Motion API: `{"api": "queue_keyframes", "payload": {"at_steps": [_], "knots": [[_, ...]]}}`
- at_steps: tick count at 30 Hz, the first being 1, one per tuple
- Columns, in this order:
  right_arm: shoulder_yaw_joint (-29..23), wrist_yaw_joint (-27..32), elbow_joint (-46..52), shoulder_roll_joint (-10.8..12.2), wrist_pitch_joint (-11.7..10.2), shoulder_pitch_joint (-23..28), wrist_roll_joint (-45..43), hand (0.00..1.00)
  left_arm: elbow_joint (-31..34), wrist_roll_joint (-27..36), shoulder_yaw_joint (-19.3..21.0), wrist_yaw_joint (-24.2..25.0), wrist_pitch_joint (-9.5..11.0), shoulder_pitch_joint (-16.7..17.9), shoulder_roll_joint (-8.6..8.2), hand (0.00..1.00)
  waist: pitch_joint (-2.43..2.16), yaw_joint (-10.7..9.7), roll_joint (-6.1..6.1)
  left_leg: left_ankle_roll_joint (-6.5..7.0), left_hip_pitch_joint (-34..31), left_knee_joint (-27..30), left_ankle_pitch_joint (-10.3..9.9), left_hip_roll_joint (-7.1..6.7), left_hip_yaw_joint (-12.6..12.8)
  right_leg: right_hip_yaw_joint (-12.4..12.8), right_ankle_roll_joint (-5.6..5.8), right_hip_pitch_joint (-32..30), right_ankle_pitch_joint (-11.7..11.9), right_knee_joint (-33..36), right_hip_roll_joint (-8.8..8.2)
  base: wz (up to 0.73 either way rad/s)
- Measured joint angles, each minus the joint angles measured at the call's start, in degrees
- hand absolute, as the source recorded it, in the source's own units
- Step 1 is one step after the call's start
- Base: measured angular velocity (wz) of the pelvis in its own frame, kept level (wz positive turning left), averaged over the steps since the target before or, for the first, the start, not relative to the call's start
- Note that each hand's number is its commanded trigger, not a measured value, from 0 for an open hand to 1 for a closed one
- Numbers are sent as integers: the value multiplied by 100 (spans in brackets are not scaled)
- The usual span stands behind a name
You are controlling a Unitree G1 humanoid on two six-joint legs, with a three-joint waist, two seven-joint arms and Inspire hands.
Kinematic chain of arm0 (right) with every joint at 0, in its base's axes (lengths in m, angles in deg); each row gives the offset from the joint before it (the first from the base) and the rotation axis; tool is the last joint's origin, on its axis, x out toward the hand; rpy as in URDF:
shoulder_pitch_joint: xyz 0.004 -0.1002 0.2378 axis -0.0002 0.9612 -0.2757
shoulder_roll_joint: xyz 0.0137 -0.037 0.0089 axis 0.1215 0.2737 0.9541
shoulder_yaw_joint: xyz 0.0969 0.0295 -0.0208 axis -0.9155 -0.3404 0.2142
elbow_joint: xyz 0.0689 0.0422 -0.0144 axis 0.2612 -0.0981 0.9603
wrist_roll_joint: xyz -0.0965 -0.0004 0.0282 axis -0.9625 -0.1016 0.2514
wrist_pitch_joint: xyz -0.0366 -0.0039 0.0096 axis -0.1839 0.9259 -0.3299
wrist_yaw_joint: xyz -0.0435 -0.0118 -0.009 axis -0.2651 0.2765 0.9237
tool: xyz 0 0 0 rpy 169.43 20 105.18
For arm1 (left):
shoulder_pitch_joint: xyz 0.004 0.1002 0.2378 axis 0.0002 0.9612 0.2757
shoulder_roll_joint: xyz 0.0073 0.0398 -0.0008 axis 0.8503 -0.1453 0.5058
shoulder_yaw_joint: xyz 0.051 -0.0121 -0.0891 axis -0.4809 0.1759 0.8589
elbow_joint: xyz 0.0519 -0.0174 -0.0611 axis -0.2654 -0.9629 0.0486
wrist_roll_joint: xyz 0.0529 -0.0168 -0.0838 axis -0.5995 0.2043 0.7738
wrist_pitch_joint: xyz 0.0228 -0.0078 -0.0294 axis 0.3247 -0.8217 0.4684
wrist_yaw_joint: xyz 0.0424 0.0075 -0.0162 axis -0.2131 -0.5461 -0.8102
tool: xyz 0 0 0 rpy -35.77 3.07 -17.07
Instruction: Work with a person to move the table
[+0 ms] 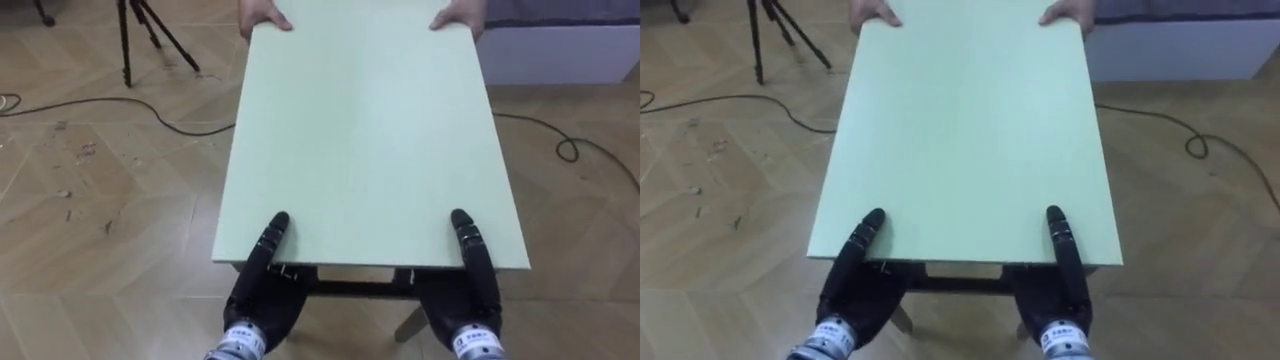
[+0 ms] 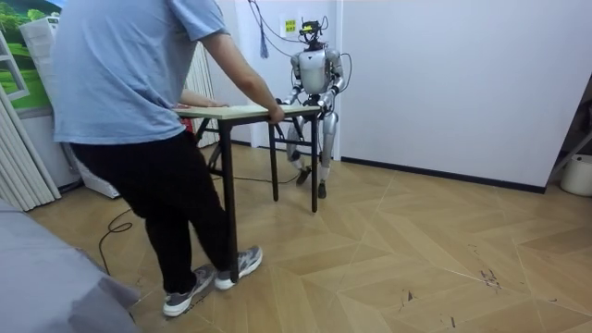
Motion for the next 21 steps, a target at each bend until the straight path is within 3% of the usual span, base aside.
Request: {"api": "queue_keyframes", "payload": {"at_steps": [2, 3, 5, 6, 7, 11, 13, 18, 20, 21], "knots": [[64, 0, 2, 7, -43, -101, 17, 100, 82, -3, 70, 2, 4, -4, 13, 100, 4, 131, -111, 0, -215, 3, 126, -10, 133, 46, 50, 600, -30, -499, -17, -33], [101, 0, 2, 11, -52, -172, 15, 100, 142, 0, 80, 2, 15, -8, 31, 100, 3, 159, -175, -1, -392, 29, 227, -10, 163, 6, 128, 1014, -87, -1164, 36, -12], [99, 0, 0, -3, -36, -283, 10, 100, 217, 0, 148, 2, 48, -11, 36, 100, 10, 227, -262, -34, -697, 185, 370, 18, 158, 4, 205, 1466, -573, -2258, 164, -16], [128, -1, -1, -3, -28, -348, -14, 100, 273, -1, 177, 2, 49, -9, 55, 100, 11, 316, -287, -92, -906, 289, 454, 106, 127, 24, 267, 1571, -858, -2808, 320, -36], [140, -2, -4, 7, -28, -397, -20, 100, 343, -10, 201, 2, 55, -9, 86, 100, 20, 424, -337, -158, -1078, 330, 572, 219, 114, 44, 237, 1592, -1033, -3194, 444, -34], [202, -14, -4, 122, -22, -401, -18, 100, 441, -66, 290, 2, 55, 7, 193, 100, 23, 589, -456, -319, -1410, 324, 923, 585, 45, -22, 161, 1616, -1178, -3925, 880, -16], [208, -30, -4, 186, -21, -390, -21, 100, 508, -85, 297, 2, 63, 39, 207, 100, 20, 584, -469, -381, -1609, 246, 1199, 766, -69, -126, -19, 1459, -1270, -3969, 1116, 7], [243, -59, -109, 197, -43, -365, 9, 100, 487, -177, 286, -1, 81, 81, 250, 100, 21, 571, -441, -453, -1659, -283, 1840, 961, -270, -420, -420, 1297, -1253, -3994, 1485, 11], [243, -59, -138, 208, -57, -335, 8, 100, 489, -177, 264, -1, 84, 109, 269, 100, 20, 572, -370, -474, -1660, -494, 2087, 1042, -373, -510, -518, 1207, -1190, -3967, 1637, 9], [245, -59, -166, 204, -60, -333, 9, 100, 488, -190, 220, -3, 86, 108, 277, 100, 18, 572, -281, -491, -1647, -725, 2337, 1076, -495, -526, -569, 1141, -1123, -3963, 1776, 13]]}}
